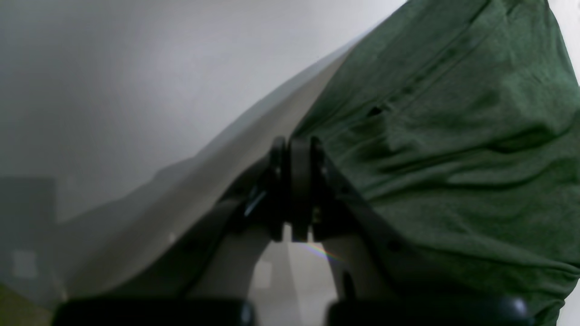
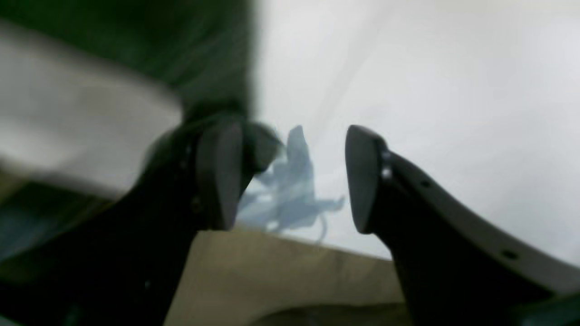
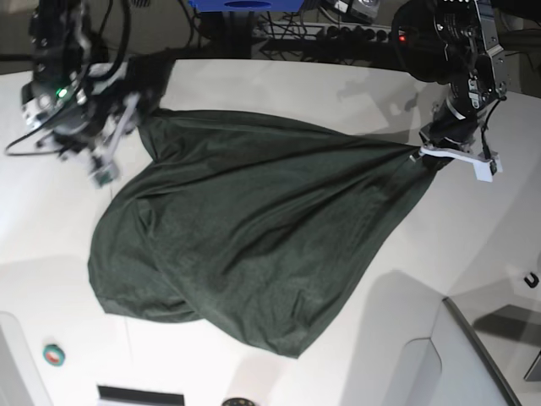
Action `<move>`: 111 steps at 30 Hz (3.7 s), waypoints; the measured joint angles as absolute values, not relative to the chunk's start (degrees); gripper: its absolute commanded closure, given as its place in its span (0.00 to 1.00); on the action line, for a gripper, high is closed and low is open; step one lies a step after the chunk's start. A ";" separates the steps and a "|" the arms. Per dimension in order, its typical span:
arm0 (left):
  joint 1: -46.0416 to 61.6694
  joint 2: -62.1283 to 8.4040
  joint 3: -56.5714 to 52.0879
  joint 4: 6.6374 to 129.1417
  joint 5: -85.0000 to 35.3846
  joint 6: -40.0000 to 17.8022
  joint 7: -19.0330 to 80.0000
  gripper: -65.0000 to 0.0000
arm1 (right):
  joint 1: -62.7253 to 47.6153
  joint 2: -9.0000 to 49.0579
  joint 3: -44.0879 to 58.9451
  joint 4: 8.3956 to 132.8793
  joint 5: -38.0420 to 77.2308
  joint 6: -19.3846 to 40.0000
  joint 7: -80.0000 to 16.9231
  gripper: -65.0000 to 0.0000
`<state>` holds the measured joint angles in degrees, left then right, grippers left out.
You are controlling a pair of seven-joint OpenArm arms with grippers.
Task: Layout the t-shirt on the table in an organized manner, then fold the t-shirt properly
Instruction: 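Lift the shirt with both grippers and shake it out flat, then lower the shirt and drag the right gripper's edge away from the left gripper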
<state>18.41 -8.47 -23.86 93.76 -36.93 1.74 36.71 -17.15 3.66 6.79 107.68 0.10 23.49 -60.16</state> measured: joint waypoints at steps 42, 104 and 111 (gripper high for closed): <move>7.01 -7.64 -17.34 108.53 -37.67 1.74 37.52 1.00 | -6.02 9.87 3.77 106.39 0.75 23.92 -69.58 0.99; 7.99 -8.71 -11.07 106.06 -17.82 1.37 39.46 1.00 | -7.81 14.48 7.09 96.38 -20.80 40.58 -48.49 1.00; 17.56 -9.06 -13.98 98.30 -17.32 1.26 35.31 1.00 | -9.17 7.03 7.66 82.91 -23.05 40.73 -44.05 1.00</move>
<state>17.56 -9.06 -13.98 98.30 -17.32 1.26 35.31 -9.17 7.03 7.66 82.91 -23.05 40.73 -44.05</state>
